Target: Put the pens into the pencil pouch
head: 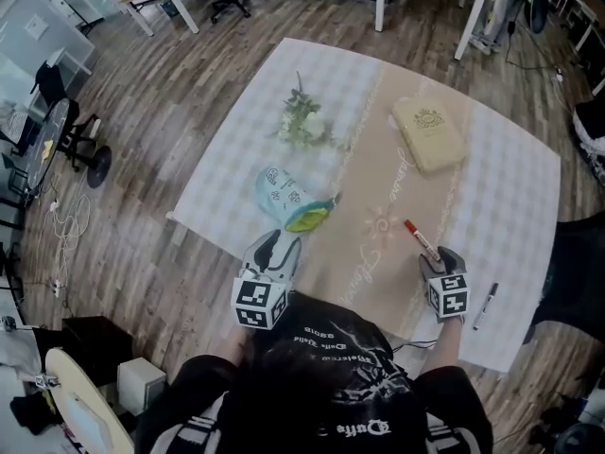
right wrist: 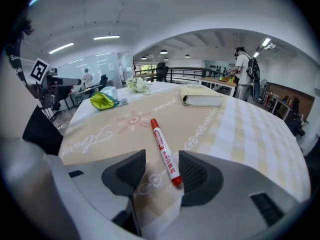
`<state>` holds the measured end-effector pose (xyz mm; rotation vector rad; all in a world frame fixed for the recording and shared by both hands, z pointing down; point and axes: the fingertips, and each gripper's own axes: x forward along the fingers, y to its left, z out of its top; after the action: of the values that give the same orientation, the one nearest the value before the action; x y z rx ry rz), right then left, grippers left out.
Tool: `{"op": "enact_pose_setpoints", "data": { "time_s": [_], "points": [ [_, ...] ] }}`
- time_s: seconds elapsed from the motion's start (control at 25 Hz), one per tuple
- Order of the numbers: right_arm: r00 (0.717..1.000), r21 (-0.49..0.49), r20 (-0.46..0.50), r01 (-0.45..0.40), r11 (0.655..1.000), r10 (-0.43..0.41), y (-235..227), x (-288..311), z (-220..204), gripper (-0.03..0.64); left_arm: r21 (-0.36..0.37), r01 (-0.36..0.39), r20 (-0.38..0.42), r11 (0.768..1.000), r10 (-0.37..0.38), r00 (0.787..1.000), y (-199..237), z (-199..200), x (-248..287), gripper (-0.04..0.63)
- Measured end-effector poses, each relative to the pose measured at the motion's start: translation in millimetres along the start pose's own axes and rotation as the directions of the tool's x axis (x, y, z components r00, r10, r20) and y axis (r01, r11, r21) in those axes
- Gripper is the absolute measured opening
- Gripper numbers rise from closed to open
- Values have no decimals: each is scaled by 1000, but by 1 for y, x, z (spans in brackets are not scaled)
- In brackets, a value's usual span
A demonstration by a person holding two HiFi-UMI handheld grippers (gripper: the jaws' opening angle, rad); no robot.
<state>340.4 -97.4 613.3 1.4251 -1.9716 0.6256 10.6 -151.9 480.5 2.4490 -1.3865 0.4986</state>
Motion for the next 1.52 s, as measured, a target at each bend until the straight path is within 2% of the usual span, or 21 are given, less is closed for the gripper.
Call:
{"op": "enact_pose_setpoints", "data": {
  "time_s": [0.2, 0.36, 0.52, 0.68, 1.08, 1.52],
  "points": [
    [999, -38, -32, -22, 999, 21, -8, 13, -1, 220, 10, -27, -14, 1000, 27, 1000, -1, -1, 5, 190],
    [998, 7, -28, -57, 998, 57, -14, 14, -3, 230, 12, -33, -24, 999, 33, 999, -4, 0, 10, 190],
    [999, 38, -13, -45, 998, 45, -25, 13, -4, 146, 19, -31, -29, 999, 31, 999, -7, 0, 14, 190],
    [1000, 41, -19, -20, 999, 21, -31, 12, -4, 90, 23, -25, -35, 999, 26, 999, -10, -1, 17, 190],
    [999, -28, -37, 13, 1000, -14, -26, 11, -1, 78, 23, -27, -22, 999, 28, 999, -4, 0, 10, 190],
    [993, -37, 80, 88, 995, -85, -8, -23, 34, 78, 3, -23, -4, 1000, 23, 1000, 2, -7, -1, 190]
  ]
}}
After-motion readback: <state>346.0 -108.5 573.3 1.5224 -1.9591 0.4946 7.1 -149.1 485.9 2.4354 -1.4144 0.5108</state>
